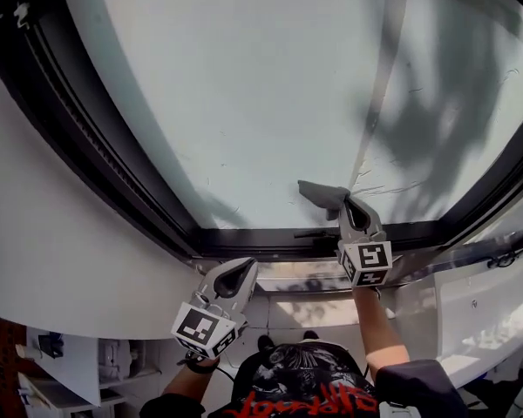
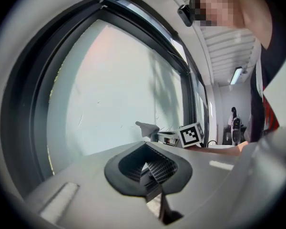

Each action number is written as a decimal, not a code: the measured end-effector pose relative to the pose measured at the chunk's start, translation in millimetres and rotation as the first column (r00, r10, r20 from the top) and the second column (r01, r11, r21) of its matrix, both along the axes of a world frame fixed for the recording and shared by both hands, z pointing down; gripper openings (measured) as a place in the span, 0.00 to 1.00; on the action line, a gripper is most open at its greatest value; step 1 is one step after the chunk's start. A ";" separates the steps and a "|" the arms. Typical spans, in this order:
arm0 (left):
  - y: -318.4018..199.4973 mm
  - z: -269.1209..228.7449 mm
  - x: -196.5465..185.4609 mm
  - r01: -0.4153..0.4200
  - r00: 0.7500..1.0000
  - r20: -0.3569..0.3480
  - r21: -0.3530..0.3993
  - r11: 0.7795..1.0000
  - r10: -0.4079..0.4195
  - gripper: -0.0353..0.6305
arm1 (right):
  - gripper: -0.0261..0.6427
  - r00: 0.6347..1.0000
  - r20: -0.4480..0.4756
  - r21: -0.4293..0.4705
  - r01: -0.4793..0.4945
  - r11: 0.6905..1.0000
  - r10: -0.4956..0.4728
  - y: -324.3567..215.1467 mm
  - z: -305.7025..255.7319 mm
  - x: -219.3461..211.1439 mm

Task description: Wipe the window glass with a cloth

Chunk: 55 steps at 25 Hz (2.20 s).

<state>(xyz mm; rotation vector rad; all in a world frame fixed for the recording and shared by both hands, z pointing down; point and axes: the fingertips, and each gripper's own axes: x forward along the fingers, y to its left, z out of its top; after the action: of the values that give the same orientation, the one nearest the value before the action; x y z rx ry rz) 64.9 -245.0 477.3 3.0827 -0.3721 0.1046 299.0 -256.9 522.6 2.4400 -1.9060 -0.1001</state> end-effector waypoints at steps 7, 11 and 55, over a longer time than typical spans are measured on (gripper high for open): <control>-2.1 -19.0 58.2 -0.044 0.998 -0.040 0.021 0.999 0.045 0.06 | 0.06 0.980 0.078 0.026 -0.186 0.982 0.183 61.1 10.0 78.9; 5.5 -15.7 83.2 -0.037 0.999 -0.027 0.016 0.999 0.037 0.06 | 0.06 0.938 0.147 0.044 -0.322 0.946 0.313 111.9 17.1 150.6; -24.1 25.4 -118.9 0.287 0.958 0.022 -0.042 0.957 -0.286 0.06 | 0.06 0.906 0.143 -0.121 0.416 0.901 -0.399 -198.1 58.3 -260.7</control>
<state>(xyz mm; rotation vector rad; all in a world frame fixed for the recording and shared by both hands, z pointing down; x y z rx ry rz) -54.0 -269.1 502.7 2.9462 -0.7993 0.1262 38.3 -454.9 580.9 1.9570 -2.3541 0.1690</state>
